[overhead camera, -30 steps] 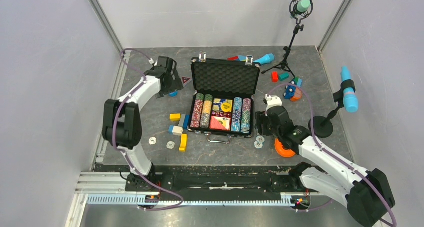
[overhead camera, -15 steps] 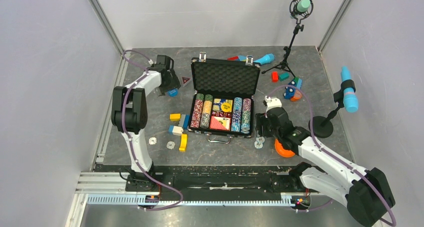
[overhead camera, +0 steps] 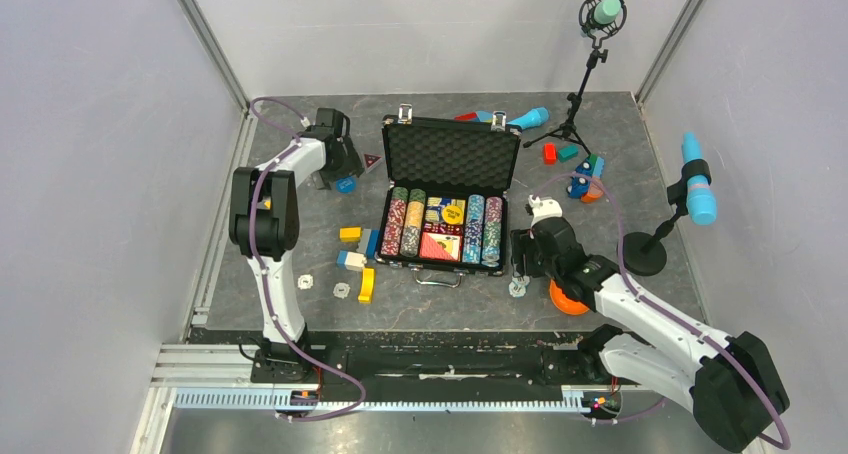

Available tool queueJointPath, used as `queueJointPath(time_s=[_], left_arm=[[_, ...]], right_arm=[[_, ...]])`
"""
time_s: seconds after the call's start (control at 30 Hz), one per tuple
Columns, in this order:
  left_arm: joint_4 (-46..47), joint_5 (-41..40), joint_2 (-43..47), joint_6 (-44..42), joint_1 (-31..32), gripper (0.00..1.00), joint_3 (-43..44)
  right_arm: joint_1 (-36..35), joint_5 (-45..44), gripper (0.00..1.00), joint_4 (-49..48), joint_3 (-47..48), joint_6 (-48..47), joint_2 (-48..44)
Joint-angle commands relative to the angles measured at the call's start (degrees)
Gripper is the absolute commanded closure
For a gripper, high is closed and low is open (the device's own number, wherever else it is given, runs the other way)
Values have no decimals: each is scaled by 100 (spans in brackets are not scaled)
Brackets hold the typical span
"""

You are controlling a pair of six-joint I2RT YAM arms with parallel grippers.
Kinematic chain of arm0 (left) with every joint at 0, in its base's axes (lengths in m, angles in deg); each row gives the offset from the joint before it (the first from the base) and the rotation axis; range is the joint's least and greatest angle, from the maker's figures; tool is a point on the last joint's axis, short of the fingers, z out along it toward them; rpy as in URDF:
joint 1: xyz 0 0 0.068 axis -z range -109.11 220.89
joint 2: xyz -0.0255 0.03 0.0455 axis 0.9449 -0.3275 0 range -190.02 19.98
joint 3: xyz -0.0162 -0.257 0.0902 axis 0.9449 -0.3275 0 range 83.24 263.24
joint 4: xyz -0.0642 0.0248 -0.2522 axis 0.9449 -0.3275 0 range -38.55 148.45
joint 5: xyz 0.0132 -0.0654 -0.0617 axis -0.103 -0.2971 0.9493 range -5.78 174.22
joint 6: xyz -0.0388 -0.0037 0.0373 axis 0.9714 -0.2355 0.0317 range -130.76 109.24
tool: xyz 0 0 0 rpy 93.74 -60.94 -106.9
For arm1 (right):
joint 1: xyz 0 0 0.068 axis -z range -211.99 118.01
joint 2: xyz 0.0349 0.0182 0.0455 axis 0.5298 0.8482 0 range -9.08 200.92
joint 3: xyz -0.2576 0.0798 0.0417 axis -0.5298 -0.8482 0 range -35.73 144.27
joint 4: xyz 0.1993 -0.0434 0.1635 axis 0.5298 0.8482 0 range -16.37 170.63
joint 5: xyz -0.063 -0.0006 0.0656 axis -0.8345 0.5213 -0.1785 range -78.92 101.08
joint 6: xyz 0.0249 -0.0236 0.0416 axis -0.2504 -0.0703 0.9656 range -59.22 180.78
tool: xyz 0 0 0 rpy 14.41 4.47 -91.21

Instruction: Pack up texas hold em set

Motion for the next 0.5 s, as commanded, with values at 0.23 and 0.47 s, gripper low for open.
queueJointPath(time_s=[0.23,0.47], left_arm=[[-290,-216,-254,-372,99,22,382],[-479,-392,-328,-382,198,25,379]], right_arm=[[8,64,33,-325,-233,42,-43],[9,87,33,-370,-242,39,-29]])
